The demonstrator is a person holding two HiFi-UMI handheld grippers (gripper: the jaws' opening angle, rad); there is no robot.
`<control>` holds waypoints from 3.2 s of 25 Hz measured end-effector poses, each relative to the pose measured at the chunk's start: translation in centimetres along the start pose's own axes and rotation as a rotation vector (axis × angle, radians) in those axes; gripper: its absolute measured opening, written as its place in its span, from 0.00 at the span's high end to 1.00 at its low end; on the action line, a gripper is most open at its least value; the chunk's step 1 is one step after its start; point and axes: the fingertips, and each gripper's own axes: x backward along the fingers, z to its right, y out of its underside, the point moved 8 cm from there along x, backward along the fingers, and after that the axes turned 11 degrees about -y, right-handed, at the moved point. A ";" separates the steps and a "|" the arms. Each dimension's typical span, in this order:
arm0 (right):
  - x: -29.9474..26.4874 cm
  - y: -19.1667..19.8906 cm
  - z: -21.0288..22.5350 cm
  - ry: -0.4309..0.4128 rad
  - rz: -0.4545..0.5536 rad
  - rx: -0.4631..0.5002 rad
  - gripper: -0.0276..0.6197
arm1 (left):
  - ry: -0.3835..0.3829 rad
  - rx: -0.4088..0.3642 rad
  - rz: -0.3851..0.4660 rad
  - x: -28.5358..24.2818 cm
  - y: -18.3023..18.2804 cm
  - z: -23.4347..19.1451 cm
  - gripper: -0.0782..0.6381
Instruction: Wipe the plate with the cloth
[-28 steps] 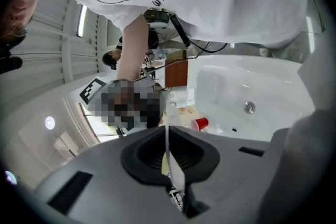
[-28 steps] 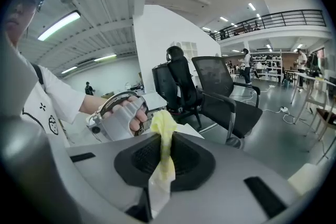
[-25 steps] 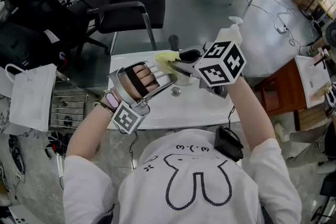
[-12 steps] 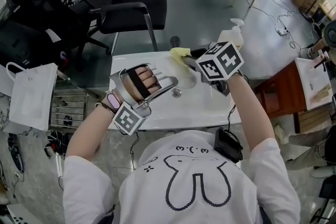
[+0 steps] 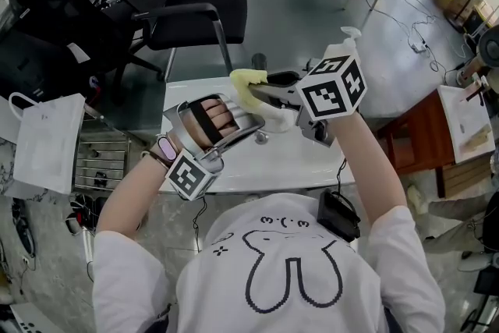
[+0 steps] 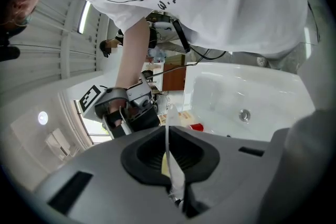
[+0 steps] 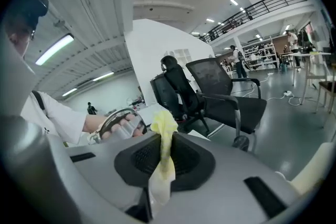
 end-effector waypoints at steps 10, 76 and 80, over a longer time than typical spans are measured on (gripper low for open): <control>-3.6 0.4 -1.3 -0.056 -0.224 0.135 0.88 | 0.079 -0.083 -0.006 0.0 0.0 0.7 0.87; 2.1 14.1 5.7 0.545 0.092 -0.227 0.88 | -0.024 1.070 -0.464 1.1 5.3 9.3 0.86; 1.3 15.2 6.1 0.549 0.088 -0.247 0.88 | -0.015 1.278 -0.519 0.2 5.8 12.2 0.86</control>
